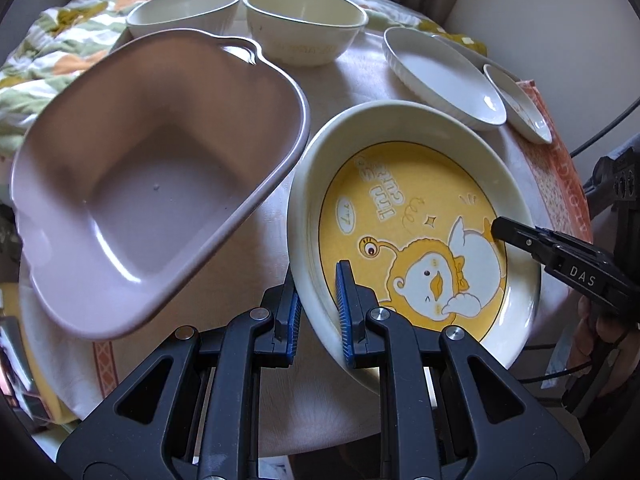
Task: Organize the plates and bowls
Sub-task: 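Lower the yellow duck plate onto the table and open the left gripper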
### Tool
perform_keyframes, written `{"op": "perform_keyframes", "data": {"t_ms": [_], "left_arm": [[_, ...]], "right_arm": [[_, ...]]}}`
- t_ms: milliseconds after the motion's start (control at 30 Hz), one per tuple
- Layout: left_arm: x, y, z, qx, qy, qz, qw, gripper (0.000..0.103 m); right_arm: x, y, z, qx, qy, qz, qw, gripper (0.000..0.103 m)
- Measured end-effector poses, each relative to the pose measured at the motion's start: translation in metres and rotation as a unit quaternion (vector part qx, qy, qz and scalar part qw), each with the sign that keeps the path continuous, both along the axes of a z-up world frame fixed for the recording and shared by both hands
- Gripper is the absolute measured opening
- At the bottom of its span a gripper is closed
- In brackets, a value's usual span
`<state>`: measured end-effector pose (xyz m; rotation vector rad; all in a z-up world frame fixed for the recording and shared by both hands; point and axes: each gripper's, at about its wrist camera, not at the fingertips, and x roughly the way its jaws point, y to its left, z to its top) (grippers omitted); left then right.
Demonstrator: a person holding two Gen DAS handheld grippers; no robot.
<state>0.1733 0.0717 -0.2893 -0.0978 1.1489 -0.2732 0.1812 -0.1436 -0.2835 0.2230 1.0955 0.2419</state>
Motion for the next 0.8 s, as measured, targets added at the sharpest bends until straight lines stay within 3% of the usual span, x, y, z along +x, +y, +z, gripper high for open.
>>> {"op": "perform_keyframes", "data": {"t_ms": [133, 200, 233, 267, 333, 367, 400, 467, 800], "left_arm": [[0.002, -0.009, 0.002, 0.034, -0.003, -0.005, 0.9994, 0.015], [0.002, -0.011, 0.004, 0.041, 0.000, -0.007, 0.9991, 0.015], [0.002, -0.011, 0.005, 0.047, -0.001, -0.007, 0.9989, 0.016], [0.001, -0.011, 0.006, 0.052, -0.003, -0.008, 0.9986, 0.021], [-0.003, -0.012, 0.010, 0.065, -0.010, -0.013, 0.9977, 0.051], [-0.005, -0.010, 0.012, 0.062, -0.014, -0.016, 0.9978, 0.090], [-0.008, -0.010, 0.016, 0.053, -0.022, -0.018, 0.9982, 0.102], [-0.014, -0.007, 0.023, 0.035, -0.032, -0.017, 0.9987, 0.102], [-0.039, -0.020, 0.035, 0.041, -0.023, -0.038, 0.9982, 0.102]], "right_arm": [[0.002, 0.007, 0.006, -0.046, -0.003, 0.006, 0.999, 0.021], [0.001, 0.005, 0.010, -0.056, -0.020, -0.006, 0.998, 0.051], [0.001, 0.001, 0.011, -0.051, -0.023, -0.013, 0.998, 0.090], [0.001, -0.002, 0.012, -0.045, -0.023, -0.020, 0.999, 0.103], [0.000, -0.008, 0.015, -0.036, -0.028, -0.031, 0.998, 0.103], [-0.001, -0.010, 0.018, -0.037, -0.032, -0.033, 0.998, 0.103], [-0.002, -0.012, 0.020, -0.040, -0.035, -0.033, 0.998, 0.103], [-0.004, -0.014, 0.028, -0.048, -0.047, -0.031, 0.997, 0.103], [-0.011, -0.024, 0.051, -0.046, -0.073, -0.043, 0.995, 0.103]]}}
